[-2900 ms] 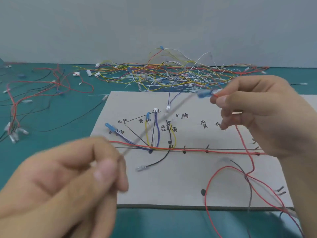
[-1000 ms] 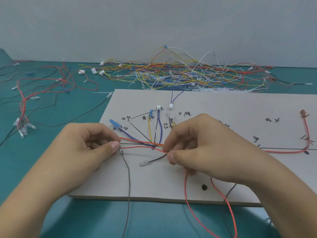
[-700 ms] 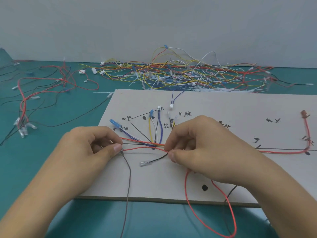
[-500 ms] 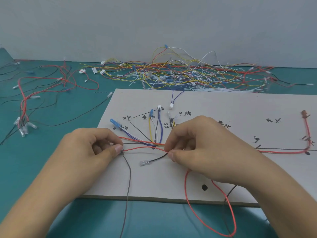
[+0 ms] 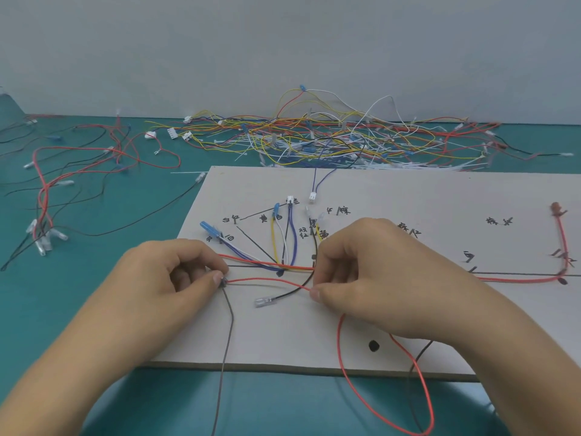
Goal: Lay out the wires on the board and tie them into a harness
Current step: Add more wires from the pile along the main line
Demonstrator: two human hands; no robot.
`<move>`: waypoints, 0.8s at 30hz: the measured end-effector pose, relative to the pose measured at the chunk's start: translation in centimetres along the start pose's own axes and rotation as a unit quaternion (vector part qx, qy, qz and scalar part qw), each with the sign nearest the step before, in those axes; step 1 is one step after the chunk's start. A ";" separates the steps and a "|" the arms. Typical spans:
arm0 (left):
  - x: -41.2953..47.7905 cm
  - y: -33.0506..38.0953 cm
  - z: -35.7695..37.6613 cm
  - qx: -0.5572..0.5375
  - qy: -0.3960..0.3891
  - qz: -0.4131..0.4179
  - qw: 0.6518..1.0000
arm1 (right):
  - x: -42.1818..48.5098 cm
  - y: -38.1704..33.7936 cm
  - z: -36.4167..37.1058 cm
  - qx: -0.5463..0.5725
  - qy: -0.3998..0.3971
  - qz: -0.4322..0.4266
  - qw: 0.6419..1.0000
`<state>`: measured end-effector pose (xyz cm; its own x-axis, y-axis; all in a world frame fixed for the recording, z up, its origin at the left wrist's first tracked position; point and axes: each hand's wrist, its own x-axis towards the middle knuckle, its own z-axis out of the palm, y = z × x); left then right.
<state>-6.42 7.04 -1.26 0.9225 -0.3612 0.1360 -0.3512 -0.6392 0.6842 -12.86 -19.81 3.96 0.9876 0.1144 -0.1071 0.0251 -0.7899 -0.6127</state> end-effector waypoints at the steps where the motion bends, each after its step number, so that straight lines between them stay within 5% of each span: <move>1: 0.1 0.1 -0.1 0.001 -0.002 0.005 1.000 | 0.0 0.0 0.0 -0.004 -0.003 0.001 1.000; 12: 1.7 2.4 -0.8 0.025 -0.023 0.066 0.997 | -0.1 0.3 0.1 -0.019 -0.012 -0.002 1.000; 20: 6.1 6.6 0.3 0.046 -0.192 0.184 0.963 | 0.2 0.5 0.3 -0.021 -0.017 -0.001 1.000; 24: 7.0 7.4 2.5 0.015 -0.179 0.262 0.948 | 0.5 0.4 0.4 0.001 -0.004 -0.003 1.000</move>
<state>-2.95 -1.98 2.97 0.5090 -0.8380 0.1965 -0.7552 -0.3252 0.5692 -12.38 -19.82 3.31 0.9861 0.1247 -0.1095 0.0315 -0.7884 -0.6143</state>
